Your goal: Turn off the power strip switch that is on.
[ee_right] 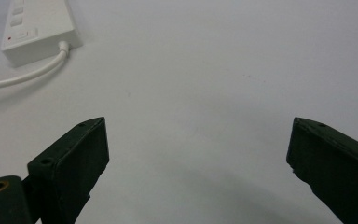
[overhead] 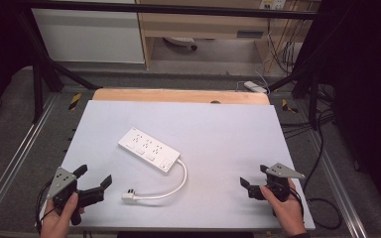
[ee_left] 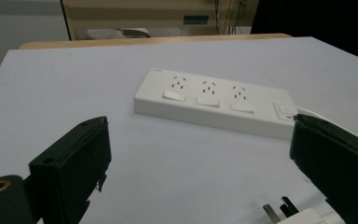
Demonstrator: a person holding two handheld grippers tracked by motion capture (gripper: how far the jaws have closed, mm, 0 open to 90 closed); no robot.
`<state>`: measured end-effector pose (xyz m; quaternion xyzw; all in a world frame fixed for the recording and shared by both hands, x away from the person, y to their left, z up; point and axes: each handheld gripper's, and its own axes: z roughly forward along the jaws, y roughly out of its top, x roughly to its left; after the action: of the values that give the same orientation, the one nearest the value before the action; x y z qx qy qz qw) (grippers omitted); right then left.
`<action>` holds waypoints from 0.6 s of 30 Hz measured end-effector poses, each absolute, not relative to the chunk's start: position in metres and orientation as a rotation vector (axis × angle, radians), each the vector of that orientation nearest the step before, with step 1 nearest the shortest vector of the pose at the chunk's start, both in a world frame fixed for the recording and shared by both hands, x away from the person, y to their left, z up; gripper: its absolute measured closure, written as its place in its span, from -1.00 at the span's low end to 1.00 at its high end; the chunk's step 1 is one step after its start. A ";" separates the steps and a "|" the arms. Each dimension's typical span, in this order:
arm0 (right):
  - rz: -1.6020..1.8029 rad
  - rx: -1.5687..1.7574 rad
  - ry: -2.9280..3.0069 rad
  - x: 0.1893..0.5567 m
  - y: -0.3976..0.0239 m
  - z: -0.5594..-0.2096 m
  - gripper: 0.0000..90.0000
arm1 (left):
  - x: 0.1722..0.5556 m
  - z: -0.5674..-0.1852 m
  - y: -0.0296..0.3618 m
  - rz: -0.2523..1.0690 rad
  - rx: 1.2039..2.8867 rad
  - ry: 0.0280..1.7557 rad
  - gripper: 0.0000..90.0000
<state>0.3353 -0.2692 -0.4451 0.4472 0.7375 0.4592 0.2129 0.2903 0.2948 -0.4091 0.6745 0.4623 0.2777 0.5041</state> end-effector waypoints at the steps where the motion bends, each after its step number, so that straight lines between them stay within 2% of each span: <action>1: 1.283 1.244 2.045 0.336 -0.270 -0.445 -0.86 | 0.290 -0.409 0.295 0.670 1.628 1.116 -0.89; 18: 1.338 1.196 1.980 0.334 -0.268 -0.438 -0.88 | 0.291 -0.409 0.293 0.670 1.639 1.112 -0.89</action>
<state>0.3343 -0.2679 -0.4377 0.4354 0.7206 0.4870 0.2323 0.2907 0.2934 -0.4094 0.6781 0.4603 0.2771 0.5015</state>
